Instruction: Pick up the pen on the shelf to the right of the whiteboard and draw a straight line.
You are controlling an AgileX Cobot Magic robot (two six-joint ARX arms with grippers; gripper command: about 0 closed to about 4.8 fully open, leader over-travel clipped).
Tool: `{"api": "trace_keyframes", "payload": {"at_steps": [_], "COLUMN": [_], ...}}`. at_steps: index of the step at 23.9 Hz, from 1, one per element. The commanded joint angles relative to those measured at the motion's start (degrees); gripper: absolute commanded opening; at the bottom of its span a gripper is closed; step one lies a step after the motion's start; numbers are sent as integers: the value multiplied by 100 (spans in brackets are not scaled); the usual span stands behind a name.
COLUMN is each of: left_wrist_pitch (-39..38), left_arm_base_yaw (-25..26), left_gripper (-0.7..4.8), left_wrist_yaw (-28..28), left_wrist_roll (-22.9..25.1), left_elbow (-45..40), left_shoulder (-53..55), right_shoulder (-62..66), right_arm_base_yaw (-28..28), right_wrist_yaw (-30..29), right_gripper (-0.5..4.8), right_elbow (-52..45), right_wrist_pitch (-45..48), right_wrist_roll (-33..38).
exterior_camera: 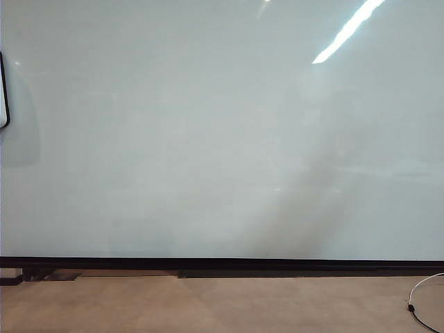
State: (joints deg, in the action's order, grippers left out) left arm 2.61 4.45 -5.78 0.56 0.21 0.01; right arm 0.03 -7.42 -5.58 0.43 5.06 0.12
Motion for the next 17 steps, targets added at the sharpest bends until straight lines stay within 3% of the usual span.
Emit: {"api": "trace_keyframes", "payload": {"at_steps": [1,12,17], "left_wrist_pitch": [72,72,72], "left_arm_base_yaw": [2,2,2], "left_gripper": [-5,-5,-5], "left_wrist_yaw": [20,20,17], "left_wrist_roll": [7,7,4], "left_elbow": [20,20,20], "left_shoulder": [0,0,0], "right_shoulder": [2,2,2], "right_arm_base_yaw": [2,2,4], "right_wrist_yaw": [11,2,-380], "right_gripper": [-6,-5,-5], "right_elbow": [-42,-42,-42], "right_wrist_pitch": [72,114,380], "right_wrist_roll": [7,7,57]}}
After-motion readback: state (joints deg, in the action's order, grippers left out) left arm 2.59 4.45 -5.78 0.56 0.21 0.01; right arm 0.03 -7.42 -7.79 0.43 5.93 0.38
